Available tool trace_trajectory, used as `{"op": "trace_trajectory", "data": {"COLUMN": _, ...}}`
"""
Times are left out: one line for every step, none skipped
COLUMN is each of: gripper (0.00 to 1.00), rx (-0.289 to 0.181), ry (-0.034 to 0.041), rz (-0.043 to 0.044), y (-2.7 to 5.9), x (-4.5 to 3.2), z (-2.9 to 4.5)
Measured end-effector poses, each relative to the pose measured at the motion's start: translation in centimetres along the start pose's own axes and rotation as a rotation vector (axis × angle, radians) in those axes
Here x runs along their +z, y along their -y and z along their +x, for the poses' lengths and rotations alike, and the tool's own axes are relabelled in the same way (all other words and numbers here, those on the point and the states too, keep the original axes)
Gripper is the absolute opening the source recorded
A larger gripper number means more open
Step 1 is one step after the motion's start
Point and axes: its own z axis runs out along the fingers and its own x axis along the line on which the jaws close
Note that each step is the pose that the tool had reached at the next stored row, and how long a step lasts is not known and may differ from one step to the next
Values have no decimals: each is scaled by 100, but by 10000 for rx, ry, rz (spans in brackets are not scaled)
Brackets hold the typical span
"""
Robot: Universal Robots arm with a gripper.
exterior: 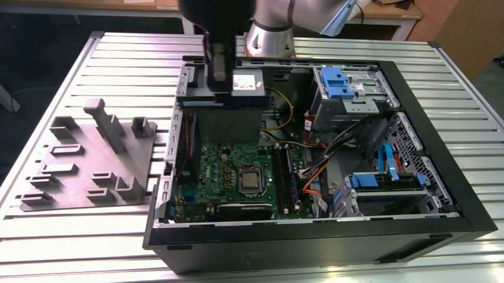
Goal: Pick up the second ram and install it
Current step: 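Pick up the second ram and move it above second insertion slot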
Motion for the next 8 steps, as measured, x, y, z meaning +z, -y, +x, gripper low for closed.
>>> {"op": "trace_trajectory", "data": {"gripper": 11, "rx": 0, "ry": 0, "rz": -3, "y": 45, "x": 0, "z": 0}}
{"op": "trace_trajectory", "data": {"gripper": 11, "rx": 0, "ry": 0, "rz": -6, "y": 90, "x": 1, "z": 1}}
{"op": "trace_trajectory", "data": {"gripper": 11, "rx": 0, "ry": -1, "rz": -13, "y": 184, "x": 1, "z": 1}}
{"op": "trace_trajectory", "data": {"gripper": 11, "rx": 0, "ry": -1, "rz": -21, "y": 274, "x": 1, "z": 2}}
{"op": "trace_trajectory", "data": {"gripper": 11, "rx": 1, "ry": -1, "rz": -25, "y": 319, "x": 1, "z": 2}}
{"op": "trace_trajectory", "data": {"gripper": 11, "rx": 1, "ry": 0, "rz": -29, "y": 364, "x": 2, "z": 2}}
{"op": "trace_trajectory", "data": {"gripper": 11, "rx": 1, "ry": 0, "rz": -36, "y": 409, "x": 2, "z": 3}}
{"op": "trace_trajectory", "data": {"gripper": 11, "rx": 0, "ry": -1, "rz": -42, "y": 451, "x": 2, "z": 3}}
